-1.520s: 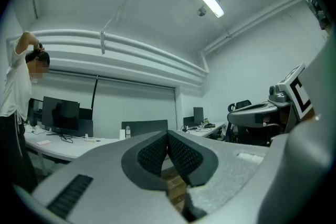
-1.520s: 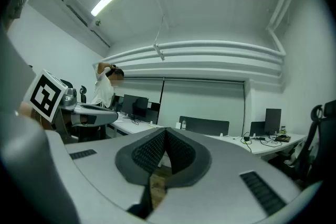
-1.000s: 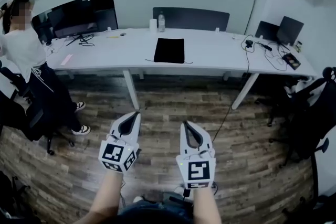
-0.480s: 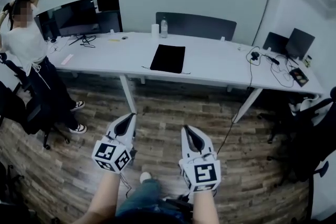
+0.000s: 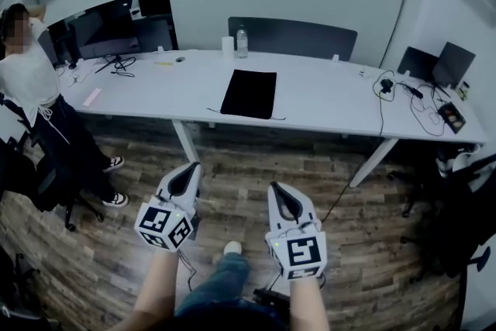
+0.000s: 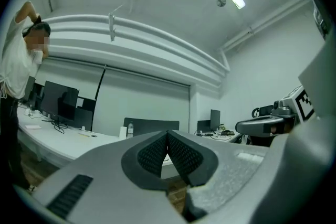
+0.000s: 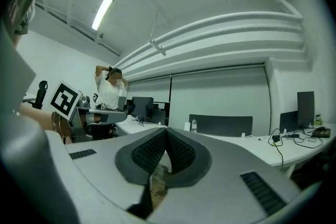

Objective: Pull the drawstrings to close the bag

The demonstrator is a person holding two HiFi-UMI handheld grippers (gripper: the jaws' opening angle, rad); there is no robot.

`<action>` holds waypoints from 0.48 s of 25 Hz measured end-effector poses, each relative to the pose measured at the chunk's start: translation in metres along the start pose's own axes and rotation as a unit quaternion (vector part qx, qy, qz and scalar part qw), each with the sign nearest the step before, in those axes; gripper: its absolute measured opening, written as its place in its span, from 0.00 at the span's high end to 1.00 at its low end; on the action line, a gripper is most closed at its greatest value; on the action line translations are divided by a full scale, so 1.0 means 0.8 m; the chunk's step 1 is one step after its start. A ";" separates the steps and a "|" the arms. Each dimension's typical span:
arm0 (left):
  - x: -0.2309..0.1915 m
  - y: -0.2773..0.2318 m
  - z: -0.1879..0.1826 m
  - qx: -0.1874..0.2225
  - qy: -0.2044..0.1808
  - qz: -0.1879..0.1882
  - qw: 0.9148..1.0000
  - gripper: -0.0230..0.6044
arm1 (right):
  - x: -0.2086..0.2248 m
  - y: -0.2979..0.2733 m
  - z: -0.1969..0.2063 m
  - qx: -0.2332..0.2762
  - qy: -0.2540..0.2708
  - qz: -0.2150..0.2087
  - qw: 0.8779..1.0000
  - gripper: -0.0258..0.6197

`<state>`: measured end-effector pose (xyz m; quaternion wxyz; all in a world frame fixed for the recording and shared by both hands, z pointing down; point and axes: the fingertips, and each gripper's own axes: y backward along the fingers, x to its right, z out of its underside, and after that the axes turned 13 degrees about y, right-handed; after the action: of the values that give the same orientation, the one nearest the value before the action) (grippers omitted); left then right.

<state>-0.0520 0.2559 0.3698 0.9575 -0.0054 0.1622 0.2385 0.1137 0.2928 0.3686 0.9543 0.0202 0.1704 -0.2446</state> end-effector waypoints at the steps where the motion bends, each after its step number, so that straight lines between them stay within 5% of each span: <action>1: -0.011 -0.014 -0.002 -0.001 0.000 0.001 1.000 0.97 | 0.006 -0.017 0.001 -0.002 0.002 0.000 1.000 0.97; 12: -0.144 -0.173 -0.018 -0.034 0.018 0.025 0.999 0.95 | 0.066 -0.199 0.032 -0.038 -0.018 0.027 0.999 0.97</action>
<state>-0.0890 0.0795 0.3832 0.9473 -0.0384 0.1714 0.2680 0.0899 0.1250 0.3820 0.9636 -0.0161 0.1616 -0.2123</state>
